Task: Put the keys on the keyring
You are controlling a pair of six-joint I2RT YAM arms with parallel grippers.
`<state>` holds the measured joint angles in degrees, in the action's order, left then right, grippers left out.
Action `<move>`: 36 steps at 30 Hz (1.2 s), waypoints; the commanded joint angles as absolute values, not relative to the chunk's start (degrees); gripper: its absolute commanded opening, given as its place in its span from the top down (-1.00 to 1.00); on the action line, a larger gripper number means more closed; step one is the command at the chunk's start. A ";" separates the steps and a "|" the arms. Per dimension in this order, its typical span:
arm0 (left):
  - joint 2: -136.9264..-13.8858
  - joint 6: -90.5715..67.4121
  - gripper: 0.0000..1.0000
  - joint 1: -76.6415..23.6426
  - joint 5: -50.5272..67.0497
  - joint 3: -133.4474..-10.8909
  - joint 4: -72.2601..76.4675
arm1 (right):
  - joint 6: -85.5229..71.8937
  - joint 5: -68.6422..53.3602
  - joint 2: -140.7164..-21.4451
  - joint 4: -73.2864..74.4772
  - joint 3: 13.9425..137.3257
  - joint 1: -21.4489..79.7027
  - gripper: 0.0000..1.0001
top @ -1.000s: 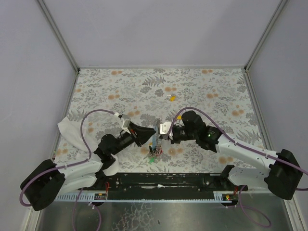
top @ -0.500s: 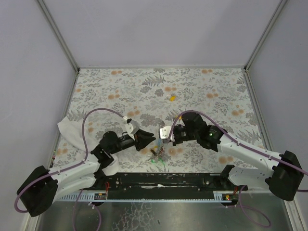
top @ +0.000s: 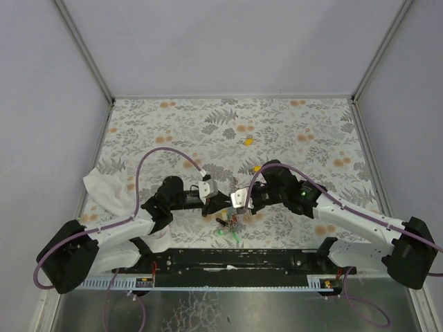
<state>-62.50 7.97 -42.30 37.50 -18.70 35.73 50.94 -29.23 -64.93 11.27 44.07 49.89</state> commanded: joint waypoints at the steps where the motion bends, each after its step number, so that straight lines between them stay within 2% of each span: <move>1: -64.87 11.82 0.56 -41.85 42.98 -21.69 34.72 | 52.85 -32.17 -63.94 8.94 46.05 50.33 1.00; 7: -67.21 12.02 0.63 -41.85 43.60 -23.37 33.44 | 53.04 -33.38 -64.03 8.79 45.88 50.28 1.00; 15: -64.88 11.87 0.58 -41.62 40.78 -22.45 32.57 | 52.92 -33.70 -63.39 8.50 45.35 50.30 1.00; 16: -65.05 11.93 0.61 -41.68 41.11 -22.60 32.34 | 52.87 -33.82 -63.33 8.45 45.35 50.34 1.00; 20: -66.33 11.87 0.99 -41.66 42.04 -23.39 31.54 | 52.72 -33.97 -63.07 8.40 45.36 50.40 1.00; 21: -66.52 11.89 1.00 -41.67 42.02 -23.53 31.40 | 52.69 -33.82 -62.96 8.39 45.29 50.41 1.00; 28: -66.10 10.88 1.00 -41.14 39.78 -22.79 31.31 | 51.18 -30.19 -59.86 9.13 43.26 50.36 1.00; 36: -67.08 0.36 1.00 -39.47 36.08 -21.33 39.14 | 46.66 -28.85 -55.92 5.39 37.02 50.31 1.00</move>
